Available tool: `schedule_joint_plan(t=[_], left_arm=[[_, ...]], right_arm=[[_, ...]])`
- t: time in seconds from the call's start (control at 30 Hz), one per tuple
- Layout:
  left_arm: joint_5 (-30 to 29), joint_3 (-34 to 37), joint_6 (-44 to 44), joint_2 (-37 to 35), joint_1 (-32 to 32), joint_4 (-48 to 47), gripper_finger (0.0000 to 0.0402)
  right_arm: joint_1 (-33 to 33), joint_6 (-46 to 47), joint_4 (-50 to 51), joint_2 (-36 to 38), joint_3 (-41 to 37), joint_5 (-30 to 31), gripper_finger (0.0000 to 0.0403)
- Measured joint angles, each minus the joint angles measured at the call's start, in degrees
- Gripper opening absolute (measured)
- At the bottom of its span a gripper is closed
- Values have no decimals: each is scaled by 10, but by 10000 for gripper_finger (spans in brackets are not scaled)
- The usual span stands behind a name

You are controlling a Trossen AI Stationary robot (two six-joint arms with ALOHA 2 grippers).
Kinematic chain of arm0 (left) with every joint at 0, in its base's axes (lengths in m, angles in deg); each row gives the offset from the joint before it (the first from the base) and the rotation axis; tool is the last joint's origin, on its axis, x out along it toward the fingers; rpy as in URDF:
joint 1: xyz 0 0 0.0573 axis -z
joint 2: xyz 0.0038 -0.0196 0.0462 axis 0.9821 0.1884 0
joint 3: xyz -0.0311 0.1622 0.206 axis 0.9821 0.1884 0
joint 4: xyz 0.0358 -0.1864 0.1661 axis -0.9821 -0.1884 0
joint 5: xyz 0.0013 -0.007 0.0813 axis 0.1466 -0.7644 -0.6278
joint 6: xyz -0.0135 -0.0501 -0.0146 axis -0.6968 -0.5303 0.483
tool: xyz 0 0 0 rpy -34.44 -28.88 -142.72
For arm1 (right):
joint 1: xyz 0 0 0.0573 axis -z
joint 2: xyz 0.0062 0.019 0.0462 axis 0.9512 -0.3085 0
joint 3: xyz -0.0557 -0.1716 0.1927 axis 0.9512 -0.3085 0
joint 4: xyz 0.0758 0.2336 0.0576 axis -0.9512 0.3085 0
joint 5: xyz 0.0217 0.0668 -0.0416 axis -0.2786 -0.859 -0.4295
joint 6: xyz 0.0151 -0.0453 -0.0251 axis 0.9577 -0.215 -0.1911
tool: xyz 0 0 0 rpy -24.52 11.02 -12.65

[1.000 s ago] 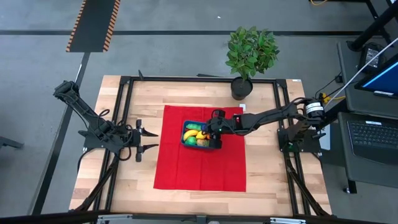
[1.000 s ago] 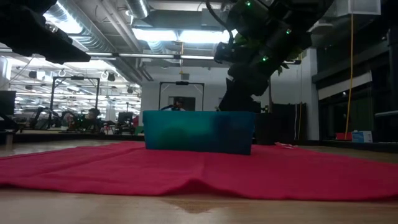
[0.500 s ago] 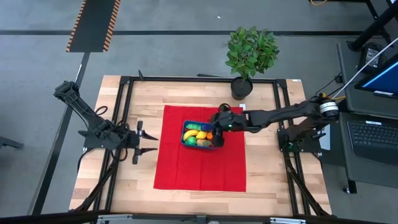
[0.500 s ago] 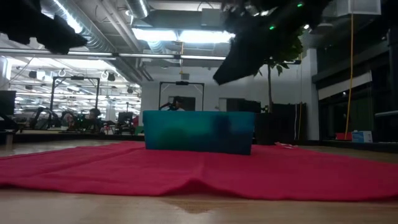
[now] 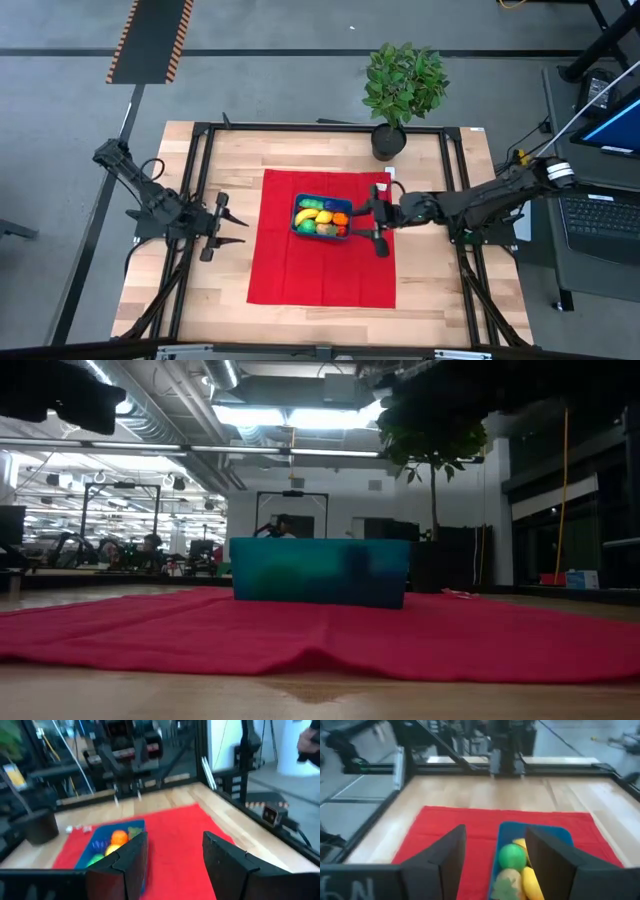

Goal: Pick and placing Produce into tupperware
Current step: Return to Home Position

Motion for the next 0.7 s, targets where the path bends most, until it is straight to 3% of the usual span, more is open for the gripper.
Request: schedule_joint_plan(t=[0.3, 0.5, 0.7], left_arm=[[86, 65, 48, -95, -80, 42, 179], [89, 73, 51, -123, -136, 35, 179], [163, 74, 52, -130, -199, 24, 179]], right_arm=[[-8, -7, -59, 39, -70, -10, 205], [-7, -25, -117, 57, -112, -11, 205], [9, -24, -118, 134, -163, -11, 205]])
